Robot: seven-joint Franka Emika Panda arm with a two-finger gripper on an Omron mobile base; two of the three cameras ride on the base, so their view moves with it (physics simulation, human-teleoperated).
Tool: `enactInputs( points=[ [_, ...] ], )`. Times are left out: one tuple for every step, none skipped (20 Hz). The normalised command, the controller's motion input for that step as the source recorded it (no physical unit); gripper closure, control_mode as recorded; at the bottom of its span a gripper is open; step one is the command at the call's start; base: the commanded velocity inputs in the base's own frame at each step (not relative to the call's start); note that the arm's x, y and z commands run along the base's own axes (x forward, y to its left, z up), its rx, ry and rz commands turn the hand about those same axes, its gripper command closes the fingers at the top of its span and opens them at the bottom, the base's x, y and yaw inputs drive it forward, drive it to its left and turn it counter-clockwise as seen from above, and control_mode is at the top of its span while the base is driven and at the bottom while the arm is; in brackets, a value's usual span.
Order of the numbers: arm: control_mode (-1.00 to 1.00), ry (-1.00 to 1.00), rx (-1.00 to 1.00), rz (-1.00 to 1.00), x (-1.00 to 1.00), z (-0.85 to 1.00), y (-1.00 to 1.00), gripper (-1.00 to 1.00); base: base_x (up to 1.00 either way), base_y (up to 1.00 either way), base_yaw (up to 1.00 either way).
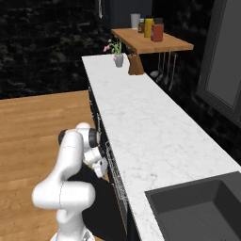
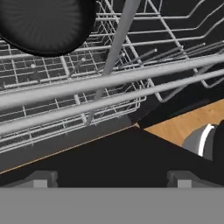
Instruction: Pick up the cup and bowl from the counter, place them in the dishwasher, and close the dishwasher door.
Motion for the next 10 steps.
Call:
enactInputs(
  points=[
    [-1.00,-0.15,0.00,-0.03,-0.80,0.45,0.00,-1.00,0.00,0.00,0.00],
    [-1.00,-0.15,0.00,0.00,-1.00,0.28,0.12,-1.00,0.00,0.00,0.00],
    [-1.00,-0.12,0.00,0.00,-1.00,0.19,0.38,-1.00,0.00,0.00,0.00],
    [-1.00,-0.13,0.00,0.00,-1.00,0.06,0.61,-1.00,0.00,0.00,0.00],
    [-1.00,-0.12,0.00,0.00,-1.00,0.01,0.79,-1.00,0.00,0.00,0.00],
    [-1.00,-0.13,0.00,0.00,-1.00,0.05,0.80,-1.00,0.00,0.00,0.00],
    [-1.00,-0.11,0.00,0.00,-1.00,0.08,0.80,-1.00,0.00,0.00,0.00],
    [-1.00,-0.11,0.00,0.01,-1.00,0.19,0.76,-1.00,0.00,0.00,0.00],
    [-1.00,-0.13,0.00,0.00,-1.00,0.38,0.68,-1.00,0.00,0.00,0.00],
    [-1.00,-0.18,0.00,0.00,-1.00,0.64,0.62,-1.00,0.00,0.00,0.00]
  ],
)
